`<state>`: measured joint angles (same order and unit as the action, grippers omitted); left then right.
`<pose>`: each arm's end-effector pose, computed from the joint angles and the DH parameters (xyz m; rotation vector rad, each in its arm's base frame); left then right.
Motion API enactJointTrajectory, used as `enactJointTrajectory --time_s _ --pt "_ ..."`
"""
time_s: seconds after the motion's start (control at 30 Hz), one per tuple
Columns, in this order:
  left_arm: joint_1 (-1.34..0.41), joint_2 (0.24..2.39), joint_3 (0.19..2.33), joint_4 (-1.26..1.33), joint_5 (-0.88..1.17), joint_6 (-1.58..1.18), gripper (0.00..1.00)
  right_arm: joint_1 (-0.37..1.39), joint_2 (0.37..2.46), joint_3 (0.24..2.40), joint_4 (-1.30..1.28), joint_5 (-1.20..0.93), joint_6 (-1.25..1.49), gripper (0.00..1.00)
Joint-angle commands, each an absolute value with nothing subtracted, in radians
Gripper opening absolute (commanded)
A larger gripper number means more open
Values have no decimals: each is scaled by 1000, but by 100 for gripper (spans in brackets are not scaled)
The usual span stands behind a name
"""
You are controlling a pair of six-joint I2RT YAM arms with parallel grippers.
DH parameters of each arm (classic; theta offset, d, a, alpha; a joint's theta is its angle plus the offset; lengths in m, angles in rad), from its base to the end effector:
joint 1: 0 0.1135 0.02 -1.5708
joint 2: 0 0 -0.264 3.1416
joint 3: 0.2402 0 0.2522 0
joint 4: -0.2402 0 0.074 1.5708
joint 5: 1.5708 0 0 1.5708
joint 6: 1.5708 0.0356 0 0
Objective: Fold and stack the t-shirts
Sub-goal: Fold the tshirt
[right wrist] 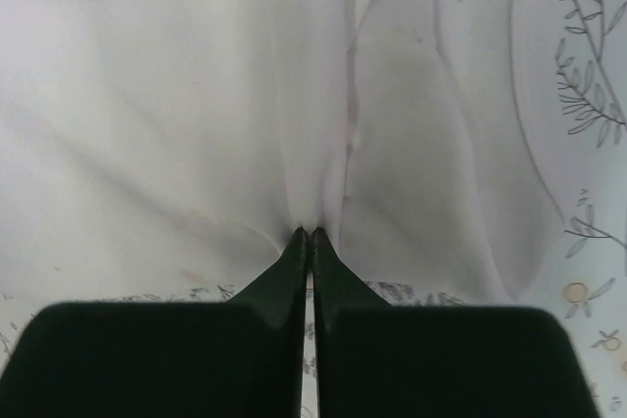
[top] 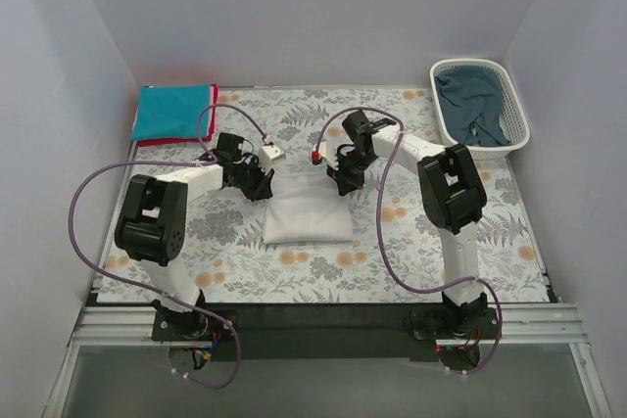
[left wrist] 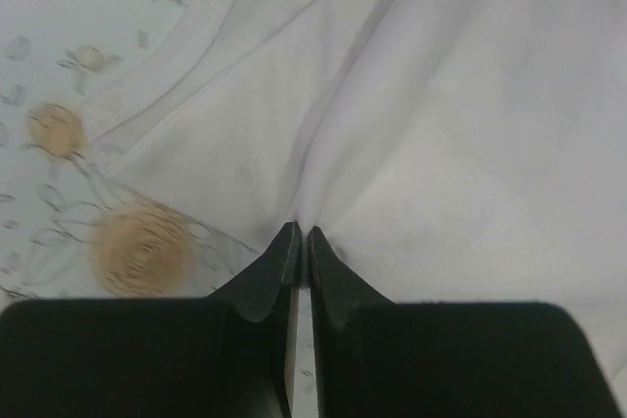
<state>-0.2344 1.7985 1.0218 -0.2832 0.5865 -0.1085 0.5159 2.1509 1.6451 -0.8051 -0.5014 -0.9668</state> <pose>0.3330 -0.0998 0.1514 0.3685 2.5842 -0.8902 0.3700 0.2295 0.1664 -1.9027 1.9435 0.5991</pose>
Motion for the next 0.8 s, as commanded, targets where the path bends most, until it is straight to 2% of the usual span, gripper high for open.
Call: enactJointTrajectory --time_s 0.0,0.1,0.23,0.3,0.33,0.37,0.43,0.57,0.77 --pt "-273 1666 910 -414 646 -41 0 567 2053 1469 -796 -552 -896 1" --pt "-298 1548 798 -451 649 -25 0 600 1961 1314 -759 -595 -822 1" --pt "-307 1424 692 -506 689 -5 0 604 1888 1230 -759 -647 -718 1" --pt "-308 1358 664 -544 701 21 6 606 1853 1218 -779 -669 -664 3" --pt "-308 1333 661 -560 728 37 19 603 1841 1230 -791 -678 -646 34" --pt "-310 1292 669 -590 739 41 22 598 1816 1239 -799 -718 -617 41" --pt "-311 1246 684 -609 771 49 26 566 1795 1267 -805 -780 -563 46" --pt "-333 1195 741 -588 814 52 35 515 1822 1434 -802 -961 -430 47" --pt "-468 1336 834 -488 741 -80 38 514 1998 1578 -798 -980 -393 29"
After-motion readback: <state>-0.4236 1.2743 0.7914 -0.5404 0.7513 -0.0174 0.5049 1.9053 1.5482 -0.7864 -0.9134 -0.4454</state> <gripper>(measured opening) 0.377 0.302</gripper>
